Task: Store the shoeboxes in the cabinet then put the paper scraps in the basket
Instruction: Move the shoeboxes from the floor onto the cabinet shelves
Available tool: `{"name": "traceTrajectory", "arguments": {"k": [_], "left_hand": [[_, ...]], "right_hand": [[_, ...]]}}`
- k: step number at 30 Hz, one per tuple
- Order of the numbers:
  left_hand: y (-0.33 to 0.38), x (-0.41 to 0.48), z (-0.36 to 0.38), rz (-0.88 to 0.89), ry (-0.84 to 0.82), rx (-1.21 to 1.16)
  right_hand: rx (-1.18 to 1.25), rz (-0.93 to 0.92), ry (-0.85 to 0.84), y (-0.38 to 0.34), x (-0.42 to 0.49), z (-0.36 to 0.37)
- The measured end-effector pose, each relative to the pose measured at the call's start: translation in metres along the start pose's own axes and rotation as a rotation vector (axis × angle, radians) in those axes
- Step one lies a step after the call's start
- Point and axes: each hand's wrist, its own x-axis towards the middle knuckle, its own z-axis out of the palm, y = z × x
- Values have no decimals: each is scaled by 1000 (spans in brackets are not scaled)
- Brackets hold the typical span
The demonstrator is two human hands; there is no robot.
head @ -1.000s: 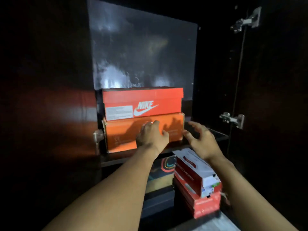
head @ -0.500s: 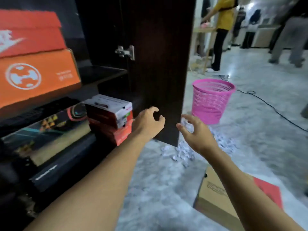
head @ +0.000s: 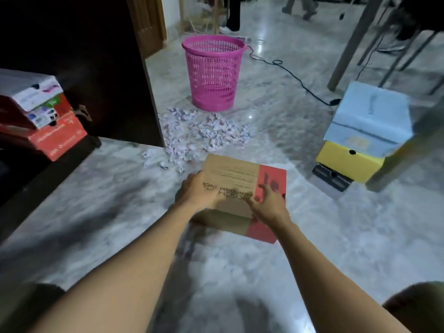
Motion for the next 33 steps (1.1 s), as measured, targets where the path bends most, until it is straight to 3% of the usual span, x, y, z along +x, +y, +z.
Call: {"name": "traceTrajectory", "arguments": {"k": [6,13,17,20,24,33], "left_hand": [[-36,8,50,-231,-19,-140],[-53,4,56,-225,52,-138],[-76,-19,66,-200,191,-153],[-87,-22,70,-236,90,-256],[-95,-11,67,-280,-120,-444],[-108,-14,50,-315,-48,-445]], "right_hand": [[0,242,-63,45,-8,20],[-65,166,57,50,-21,41],[152,65,193,67,-51,50],[334,172,237,82,-58,52],[517,128,203,85,-45,54],[425,36,143,72,-38,49]]}}
